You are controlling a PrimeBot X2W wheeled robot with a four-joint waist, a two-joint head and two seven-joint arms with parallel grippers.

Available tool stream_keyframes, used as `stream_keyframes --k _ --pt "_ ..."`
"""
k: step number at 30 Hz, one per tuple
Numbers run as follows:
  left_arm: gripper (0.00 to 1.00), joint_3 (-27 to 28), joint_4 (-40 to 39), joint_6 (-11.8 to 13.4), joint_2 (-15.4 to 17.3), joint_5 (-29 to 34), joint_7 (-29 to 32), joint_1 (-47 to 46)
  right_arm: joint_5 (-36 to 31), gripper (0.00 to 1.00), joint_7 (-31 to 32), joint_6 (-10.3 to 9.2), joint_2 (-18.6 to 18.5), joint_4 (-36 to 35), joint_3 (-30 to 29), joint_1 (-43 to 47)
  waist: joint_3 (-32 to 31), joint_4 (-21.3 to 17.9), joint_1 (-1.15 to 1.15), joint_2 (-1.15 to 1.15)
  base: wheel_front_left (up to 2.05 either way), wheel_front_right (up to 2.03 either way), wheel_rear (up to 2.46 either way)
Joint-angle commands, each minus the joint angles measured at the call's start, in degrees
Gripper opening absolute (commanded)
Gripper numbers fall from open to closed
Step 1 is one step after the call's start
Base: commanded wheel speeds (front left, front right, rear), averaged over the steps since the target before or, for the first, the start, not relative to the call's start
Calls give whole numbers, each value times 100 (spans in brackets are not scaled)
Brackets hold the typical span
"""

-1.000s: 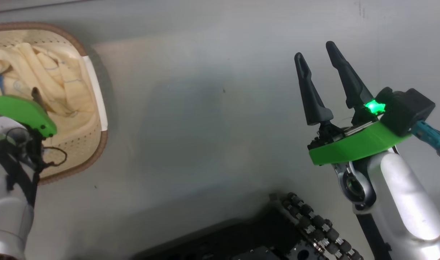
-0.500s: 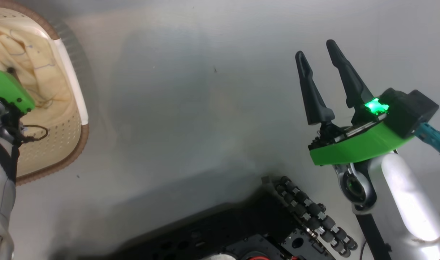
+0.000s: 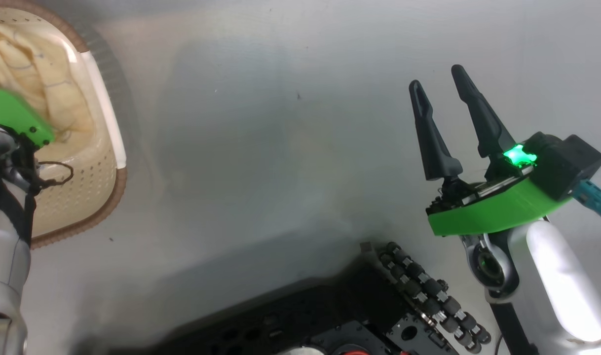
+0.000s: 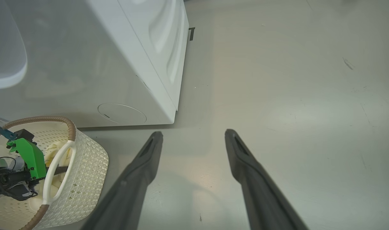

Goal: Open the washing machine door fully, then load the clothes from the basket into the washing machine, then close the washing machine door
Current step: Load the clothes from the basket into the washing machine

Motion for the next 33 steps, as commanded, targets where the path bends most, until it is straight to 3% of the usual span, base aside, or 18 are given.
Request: stream_keyframes --k 1,10,17,25,33 --pt "0 97 -43 45 244 1 -170 188 -10 100 2 1 -16 -141 42 240 -14 5 0 0 0 0 0" --pt "0 160 -163 37 302 -29 -1205 460 23 100 -72 1 6 -27 -9 71 -188 16 0 0 0 0 0" --pt "0 90 -598 133 163 170 -1683 1009 -19 100 -123 1 -5 205 -157 127 -854 222 0 0 0 0 0" --pt "0 415 -2606 637 114 853 -1695 2148 -98 100 -48 1 -15 356 -331 340 -1668 400 0 0 0 0 0" --pt "0 793 -4204 859 -145 1449 -1696 3367 -192 100 119 1 -22 454 -460 621 -2549 565 0 0 0 0 0"
